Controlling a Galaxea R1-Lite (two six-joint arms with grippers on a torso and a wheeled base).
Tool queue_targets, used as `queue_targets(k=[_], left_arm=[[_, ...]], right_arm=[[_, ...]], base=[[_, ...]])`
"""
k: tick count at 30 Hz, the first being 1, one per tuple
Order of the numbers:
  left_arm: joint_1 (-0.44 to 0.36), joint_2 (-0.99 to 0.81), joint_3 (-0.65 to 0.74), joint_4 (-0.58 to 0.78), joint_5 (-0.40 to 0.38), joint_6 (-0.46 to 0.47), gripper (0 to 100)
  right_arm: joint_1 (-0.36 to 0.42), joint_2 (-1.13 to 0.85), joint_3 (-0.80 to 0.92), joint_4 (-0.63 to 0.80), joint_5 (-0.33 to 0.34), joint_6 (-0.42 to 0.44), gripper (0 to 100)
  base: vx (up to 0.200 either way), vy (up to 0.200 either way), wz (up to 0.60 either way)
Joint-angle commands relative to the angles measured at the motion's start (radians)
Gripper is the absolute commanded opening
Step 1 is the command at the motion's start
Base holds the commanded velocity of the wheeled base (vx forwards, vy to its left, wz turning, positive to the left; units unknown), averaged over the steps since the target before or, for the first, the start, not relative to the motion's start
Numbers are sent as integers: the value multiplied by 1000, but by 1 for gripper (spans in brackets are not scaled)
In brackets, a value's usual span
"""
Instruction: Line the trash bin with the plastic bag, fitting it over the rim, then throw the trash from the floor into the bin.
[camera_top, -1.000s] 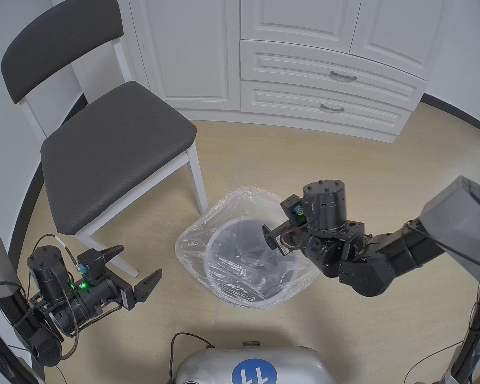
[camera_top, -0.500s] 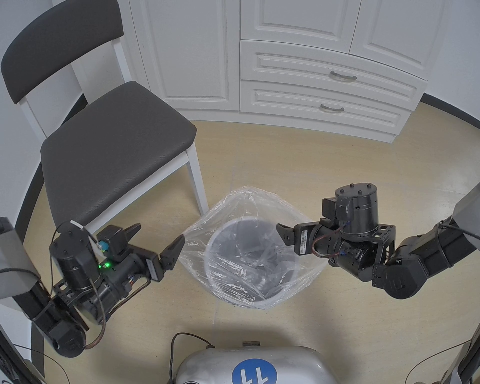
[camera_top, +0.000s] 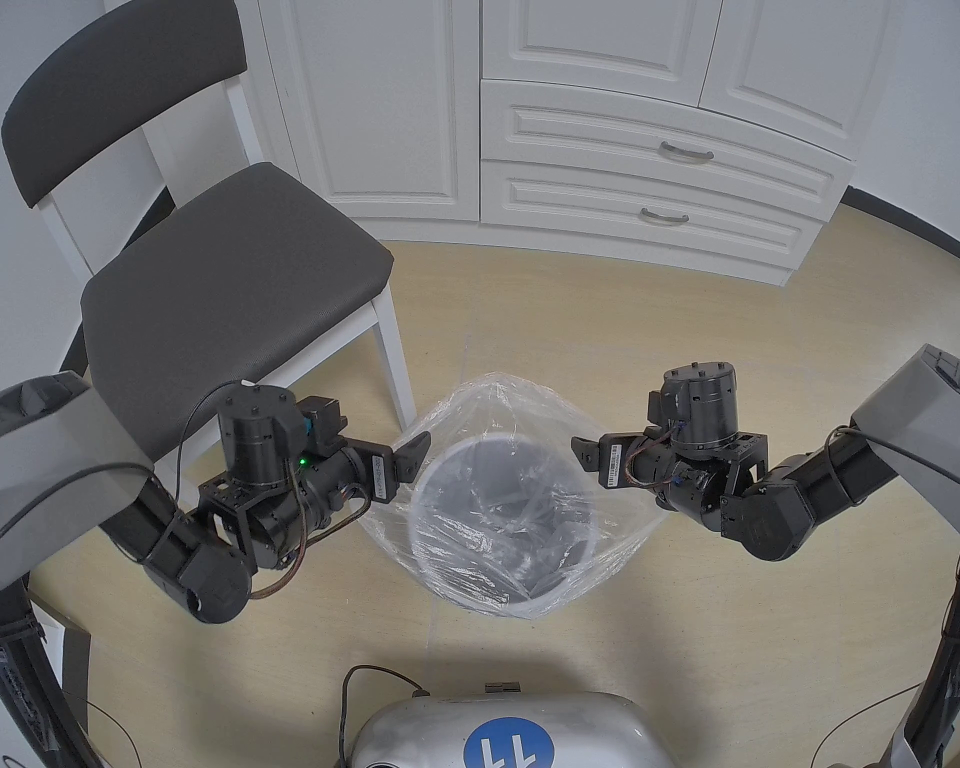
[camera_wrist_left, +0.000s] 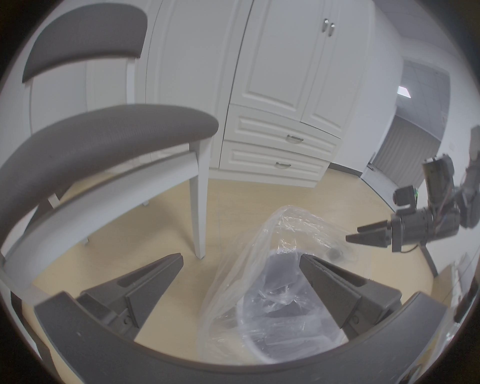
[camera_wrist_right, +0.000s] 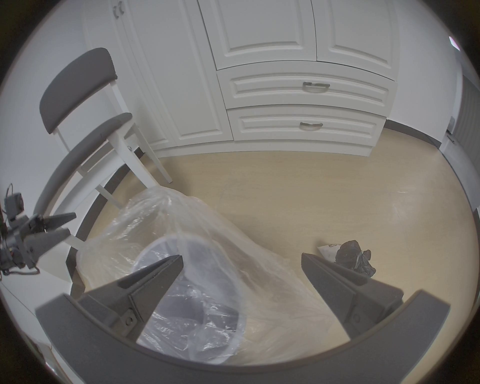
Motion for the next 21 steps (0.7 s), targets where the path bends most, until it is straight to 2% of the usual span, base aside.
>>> queue_targets(k=[1,4,8,21], left_arm=[[28,31,-152,154,-12,-101,100],[51,51,-177,215,-48,-131,100],[76,82,-183,221,-83,-134,100],[113,188,-238,214,-84,-131,100]], right_arm=[[-38,78,-30,0,7,-1,100],[-52,111,-56,-1,7,-1,100],[-67,127,-65,0,7,-2,100],[-76,170,-100,-1,7,-1,100]], base=[[0,0,0],[0,0,0],[0,0,0],[0,0,0]])
